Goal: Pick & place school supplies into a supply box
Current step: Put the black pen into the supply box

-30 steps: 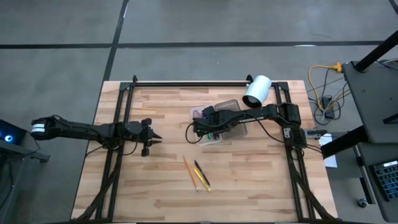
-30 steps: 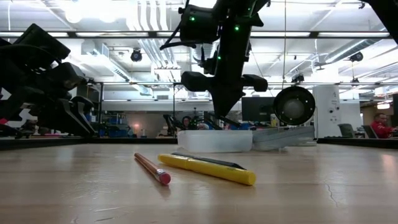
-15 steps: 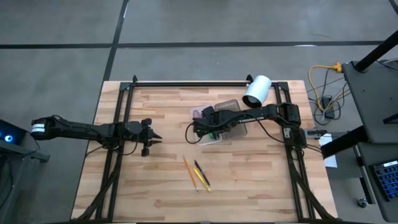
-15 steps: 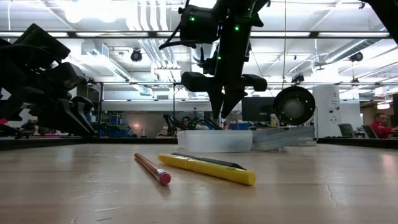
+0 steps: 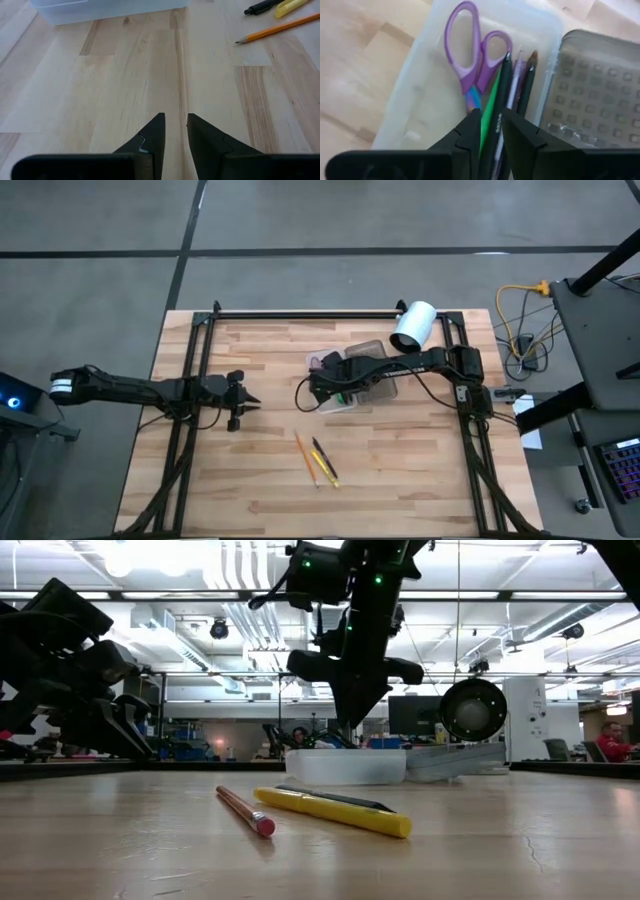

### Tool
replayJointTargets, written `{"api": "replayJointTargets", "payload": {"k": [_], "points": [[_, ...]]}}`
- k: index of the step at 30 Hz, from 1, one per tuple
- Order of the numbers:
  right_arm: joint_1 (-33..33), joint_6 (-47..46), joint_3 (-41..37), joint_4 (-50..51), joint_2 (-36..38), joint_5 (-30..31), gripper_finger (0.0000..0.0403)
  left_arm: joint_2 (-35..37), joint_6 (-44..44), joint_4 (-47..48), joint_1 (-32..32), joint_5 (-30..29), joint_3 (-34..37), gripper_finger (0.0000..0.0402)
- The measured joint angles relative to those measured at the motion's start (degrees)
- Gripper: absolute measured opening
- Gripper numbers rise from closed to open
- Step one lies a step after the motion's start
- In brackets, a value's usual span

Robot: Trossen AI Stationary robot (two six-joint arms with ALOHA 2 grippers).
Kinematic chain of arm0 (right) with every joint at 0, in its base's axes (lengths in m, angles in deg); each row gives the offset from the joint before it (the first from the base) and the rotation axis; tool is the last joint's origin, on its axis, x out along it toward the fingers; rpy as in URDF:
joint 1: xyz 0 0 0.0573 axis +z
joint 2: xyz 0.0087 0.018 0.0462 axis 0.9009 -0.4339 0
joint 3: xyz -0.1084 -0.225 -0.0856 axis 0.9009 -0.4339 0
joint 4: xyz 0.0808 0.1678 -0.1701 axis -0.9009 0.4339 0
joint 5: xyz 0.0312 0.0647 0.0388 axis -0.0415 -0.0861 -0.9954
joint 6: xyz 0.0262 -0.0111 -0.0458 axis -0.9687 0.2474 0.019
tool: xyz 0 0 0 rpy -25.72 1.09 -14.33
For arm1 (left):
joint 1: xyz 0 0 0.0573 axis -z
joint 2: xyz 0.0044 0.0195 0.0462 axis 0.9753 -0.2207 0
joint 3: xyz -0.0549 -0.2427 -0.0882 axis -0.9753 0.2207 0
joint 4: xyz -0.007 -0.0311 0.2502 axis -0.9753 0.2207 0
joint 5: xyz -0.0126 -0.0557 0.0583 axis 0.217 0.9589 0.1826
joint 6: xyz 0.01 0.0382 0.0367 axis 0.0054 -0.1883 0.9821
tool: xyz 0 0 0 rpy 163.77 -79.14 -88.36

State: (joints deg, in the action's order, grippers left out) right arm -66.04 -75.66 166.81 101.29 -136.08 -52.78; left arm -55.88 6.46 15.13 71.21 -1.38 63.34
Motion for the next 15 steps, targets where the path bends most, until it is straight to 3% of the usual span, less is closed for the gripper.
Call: {"api": "replayJointTargets", "payload": {"k": [15], "points": [[0.8,-4.1,0.8,-0.8,0.0,-11.0,0.0085,0.0,0.0,0.0,0.0,0.0,0.0,0.0066]]}}
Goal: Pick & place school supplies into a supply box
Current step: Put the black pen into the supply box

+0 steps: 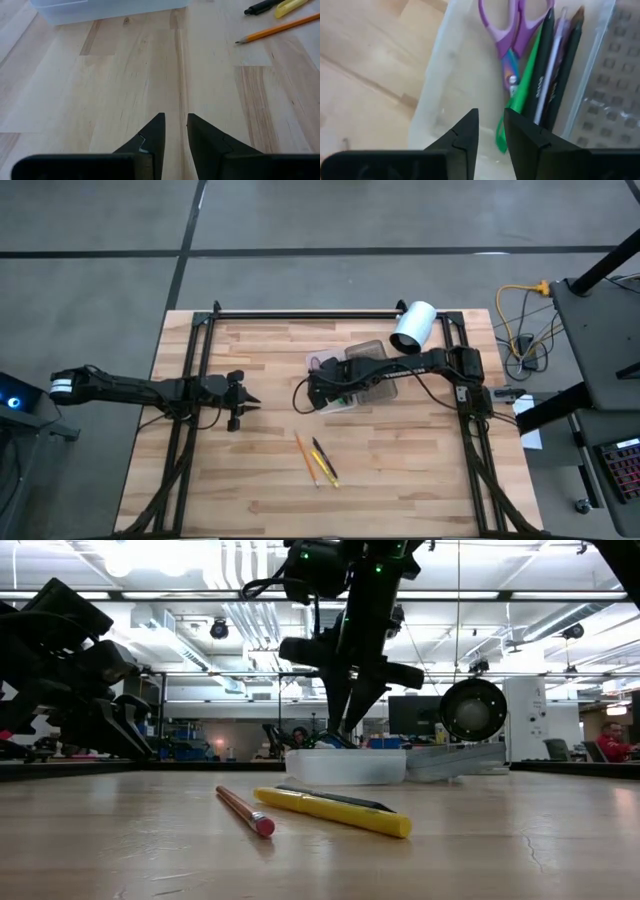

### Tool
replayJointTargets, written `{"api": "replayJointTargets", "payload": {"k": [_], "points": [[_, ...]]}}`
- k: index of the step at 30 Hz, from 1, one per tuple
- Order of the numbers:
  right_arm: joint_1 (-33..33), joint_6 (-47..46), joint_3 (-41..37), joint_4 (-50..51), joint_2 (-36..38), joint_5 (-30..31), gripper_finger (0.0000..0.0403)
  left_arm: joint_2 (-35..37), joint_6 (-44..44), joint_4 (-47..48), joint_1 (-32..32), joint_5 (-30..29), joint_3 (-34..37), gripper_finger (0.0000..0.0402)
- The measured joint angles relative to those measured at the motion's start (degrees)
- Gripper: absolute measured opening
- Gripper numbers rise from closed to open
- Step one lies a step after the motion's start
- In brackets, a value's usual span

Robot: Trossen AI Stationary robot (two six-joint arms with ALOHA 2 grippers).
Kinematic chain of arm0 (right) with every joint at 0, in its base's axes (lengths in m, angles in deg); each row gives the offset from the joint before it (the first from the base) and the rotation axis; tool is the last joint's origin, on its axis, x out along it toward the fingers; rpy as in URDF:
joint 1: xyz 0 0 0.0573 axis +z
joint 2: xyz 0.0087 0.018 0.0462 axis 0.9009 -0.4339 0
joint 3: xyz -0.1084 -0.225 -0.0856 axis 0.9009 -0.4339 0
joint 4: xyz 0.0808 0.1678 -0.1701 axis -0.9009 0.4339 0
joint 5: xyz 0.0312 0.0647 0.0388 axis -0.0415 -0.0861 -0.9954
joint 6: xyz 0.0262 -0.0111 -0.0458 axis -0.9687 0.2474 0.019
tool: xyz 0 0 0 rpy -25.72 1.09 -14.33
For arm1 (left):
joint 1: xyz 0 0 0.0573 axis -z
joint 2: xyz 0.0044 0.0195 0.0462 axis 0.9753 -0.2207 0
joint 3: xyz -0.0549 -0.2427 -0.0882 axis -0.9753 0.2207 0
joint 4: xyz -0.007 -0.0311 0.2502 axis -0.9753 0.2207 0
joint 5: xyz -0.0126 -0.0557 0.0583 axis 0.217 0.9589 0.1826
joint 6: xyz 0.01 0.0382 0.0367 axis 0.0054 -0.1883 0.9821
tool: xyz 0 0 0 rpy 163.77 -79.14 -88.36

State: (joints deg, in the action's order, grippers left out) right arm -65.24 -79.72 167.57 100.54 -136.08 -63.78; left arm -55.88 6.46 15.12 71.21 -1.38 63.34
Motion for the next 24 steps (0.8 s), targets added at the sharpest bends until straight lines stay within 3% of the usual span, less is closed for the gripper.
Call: {"api": "replayJointTargets", "payload": {"k": [18,24], "points": [[7.9,-5.8,0.0,-6.6,0.0,-2.0,0.0069,0.0,0.0,0.0,0.0,0.0,0.0,0.0066],[10.4,-4.8,0.0,-9.7,0.0,-5.9,0.0079,0.0,0.0,0.0,0.0,0.0,0.0,0.0066]]}}
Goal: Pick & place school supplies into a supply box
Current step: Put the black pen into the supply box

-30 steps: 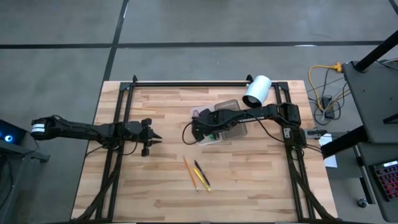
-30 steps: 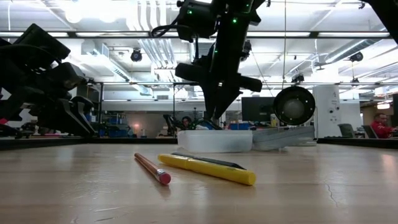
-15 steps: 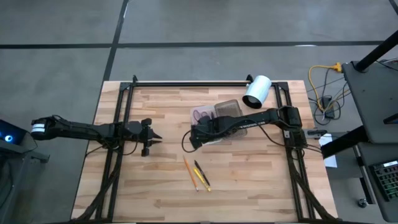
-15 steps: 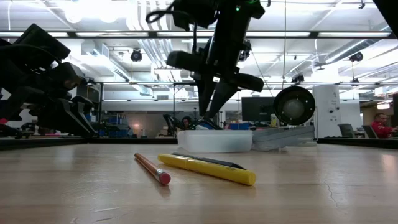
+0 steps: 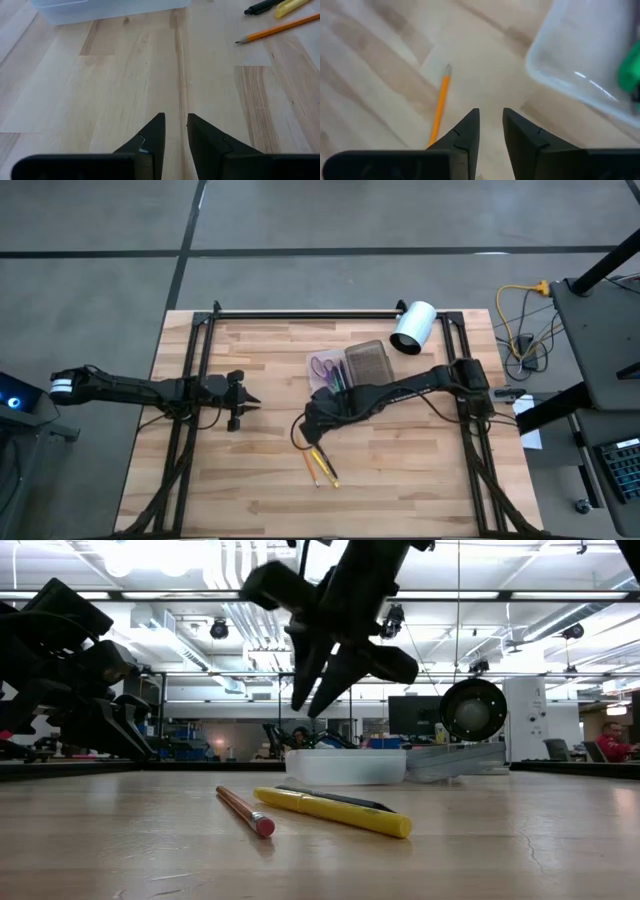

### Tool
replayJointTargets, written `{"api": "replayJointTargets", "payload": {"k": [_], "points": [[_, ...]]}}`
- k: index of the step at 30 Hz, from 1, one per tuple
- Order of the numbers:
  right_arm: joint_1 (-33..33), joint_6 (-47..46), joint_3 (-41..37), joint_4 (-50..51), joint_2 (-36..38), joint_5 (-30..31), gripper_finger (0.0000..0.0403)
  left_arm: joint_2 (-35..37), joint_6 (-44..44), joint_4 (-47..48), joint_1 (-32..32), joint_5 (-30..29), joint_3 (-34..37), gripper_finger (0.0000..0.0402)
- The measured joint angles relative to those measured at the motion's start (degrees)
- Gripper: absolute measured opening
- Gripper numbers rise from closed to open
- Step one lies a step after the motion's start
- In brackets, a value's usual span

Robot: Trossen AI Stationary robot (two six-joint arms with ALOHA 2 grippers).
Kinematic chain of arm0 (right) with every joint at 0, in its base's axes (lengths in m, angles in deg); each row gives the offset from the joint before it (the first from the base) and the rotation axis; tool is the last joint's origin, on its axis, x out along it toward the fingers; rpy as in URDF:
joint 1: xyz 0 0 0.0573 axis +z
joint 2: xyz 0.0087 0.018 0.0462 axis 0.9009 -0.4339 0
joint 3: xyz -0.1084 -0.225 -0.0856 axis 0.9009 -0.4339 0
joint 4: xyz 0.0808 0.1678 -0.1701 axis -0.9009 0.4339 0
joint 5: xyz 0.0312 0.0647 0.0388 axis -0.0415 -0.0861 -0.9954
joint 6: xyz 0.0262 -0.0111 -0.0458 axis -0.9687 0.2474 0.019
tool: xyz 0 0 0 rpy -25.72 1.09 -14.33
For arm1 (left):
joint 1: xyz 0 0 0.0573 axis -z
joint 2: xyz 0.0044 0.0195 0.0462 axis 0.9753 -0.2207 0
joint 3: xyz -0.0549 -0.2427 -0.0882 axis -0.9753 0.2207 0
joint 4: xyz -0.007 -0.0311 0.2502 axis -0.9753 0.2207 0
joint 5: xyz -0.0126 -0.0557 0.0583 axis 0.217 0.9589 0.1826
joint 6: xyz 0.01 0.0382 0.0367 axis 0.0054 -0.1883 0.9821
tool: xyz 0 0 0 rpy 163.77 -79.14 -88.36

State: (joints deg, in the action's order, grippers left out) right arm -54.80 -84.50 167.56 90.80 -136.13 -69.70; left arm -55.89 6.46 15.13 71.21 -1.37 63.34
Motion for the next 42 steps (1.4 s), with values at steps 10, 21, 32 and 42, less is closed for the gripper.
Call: {"api": "replayJointTargets", "payload": {"k": [10,21,32,42], "points": [[3.9,1.4,0.0,-14.6,-0.3,-0.5,0.0086,0.0,0.0,0.0,0.0,0.0,0.0,0.0066],[4.9,2.2,0.0,-23.5,-3.8,-10.1,0.0069,0.0,0.0,0.0,0.0,0.0,0.0,0.0066],[4.9,0.4,0.0,-13.5,-3.8,-10.9,0.0080,0.0,0.0,0.0,0.0,0.0,0.0,0.0066],[4.9,-1.6,0.0,-3.4,-3.8,-10.8,0.0081,0.0,0.0,0.0,0.0,0.0,0.0,0.0066]]}}
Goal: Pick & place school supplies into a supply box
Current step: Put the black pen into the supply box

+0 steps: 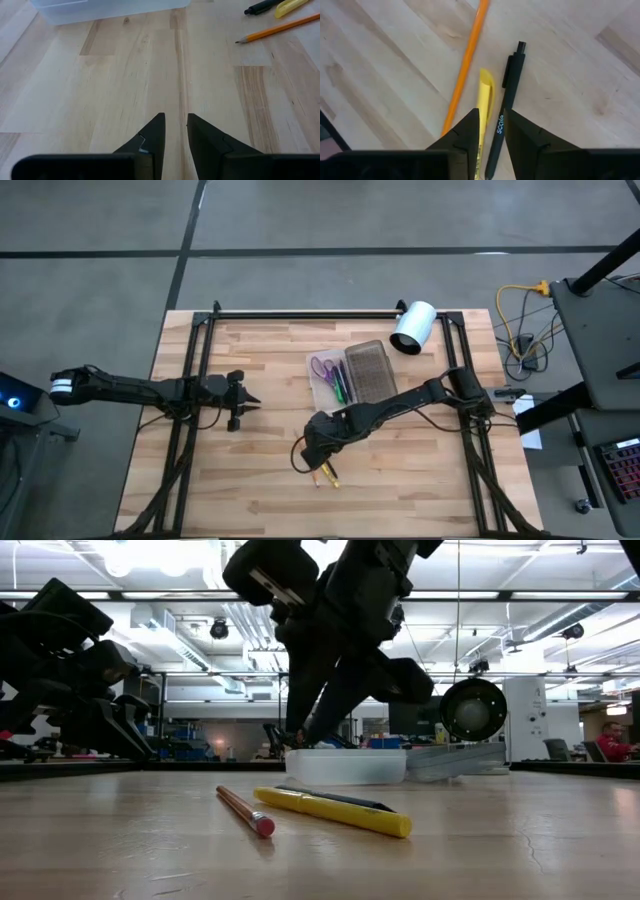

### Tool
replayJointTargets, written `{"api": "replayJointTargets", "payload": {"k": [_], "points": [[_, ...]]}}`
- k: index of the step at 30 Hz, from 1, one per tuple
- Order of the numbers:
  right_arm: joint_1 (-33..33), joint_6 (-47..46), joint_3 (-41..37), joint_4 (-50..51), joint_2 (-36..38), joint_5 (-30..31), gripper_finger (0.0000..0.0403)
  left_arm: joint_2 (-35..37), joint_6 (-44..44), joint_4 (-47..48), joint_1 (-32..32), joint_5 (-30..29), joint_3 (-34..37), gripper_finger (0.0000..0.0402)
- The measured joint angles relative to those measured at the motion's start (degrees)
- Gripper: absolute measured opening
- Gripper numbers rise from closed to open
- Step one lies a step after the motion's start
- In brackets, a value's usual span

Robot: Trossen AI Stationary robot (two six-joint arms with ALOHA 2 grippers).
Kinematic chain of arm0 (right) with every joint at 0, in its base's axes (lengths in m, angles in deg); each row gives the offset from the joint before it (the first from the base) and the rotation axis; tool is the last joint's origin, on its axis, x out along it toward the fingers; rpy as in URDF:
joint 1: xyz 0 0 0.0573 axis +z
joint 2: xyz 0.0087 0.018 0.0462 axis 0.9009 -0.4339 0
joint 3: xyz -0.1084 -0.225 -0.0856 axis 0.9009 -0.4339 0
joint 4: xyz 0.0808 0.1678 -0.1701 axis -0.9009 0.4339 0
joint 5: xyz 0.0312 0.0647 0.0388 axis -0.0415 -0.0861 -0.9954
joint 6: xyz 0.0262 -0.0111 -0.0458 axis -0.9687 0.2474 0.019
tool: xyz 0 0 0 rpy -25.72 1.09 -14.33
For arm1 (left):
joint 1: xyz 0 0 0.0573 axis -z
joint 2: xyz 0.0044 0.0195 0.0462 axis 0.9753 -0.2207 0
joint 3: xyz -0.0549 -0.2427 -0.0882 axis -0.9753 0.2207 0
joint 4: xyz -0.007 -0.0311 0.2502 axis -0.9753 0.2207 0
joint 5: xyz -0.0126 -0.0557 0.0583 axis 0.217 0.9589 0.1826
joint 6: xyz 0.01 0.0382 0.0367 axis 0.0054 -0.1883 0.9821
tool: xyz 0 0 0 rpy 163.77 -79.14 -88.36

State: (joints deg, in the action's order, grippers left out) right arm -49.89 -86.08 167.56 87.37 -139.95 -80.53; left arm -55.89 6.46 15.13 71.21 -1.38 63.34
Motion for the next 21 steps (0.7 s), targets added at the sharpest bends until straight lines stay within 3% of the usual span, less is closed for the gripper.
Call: {"api": "replayJointTargets", "payload": {"k": [9,21], "points": [[0.0,-0.6,0.0,-0.2,0.0,0.5,0.0068,0.0,0.0,0.0,0.0,0.0,0.0,0.0066],[-0.5,-1.2,0.3,-2.1,0.0,0.7,0.0083,0.0,0.0,0.0,0.0,0.0,0.0,0.0066]]}}
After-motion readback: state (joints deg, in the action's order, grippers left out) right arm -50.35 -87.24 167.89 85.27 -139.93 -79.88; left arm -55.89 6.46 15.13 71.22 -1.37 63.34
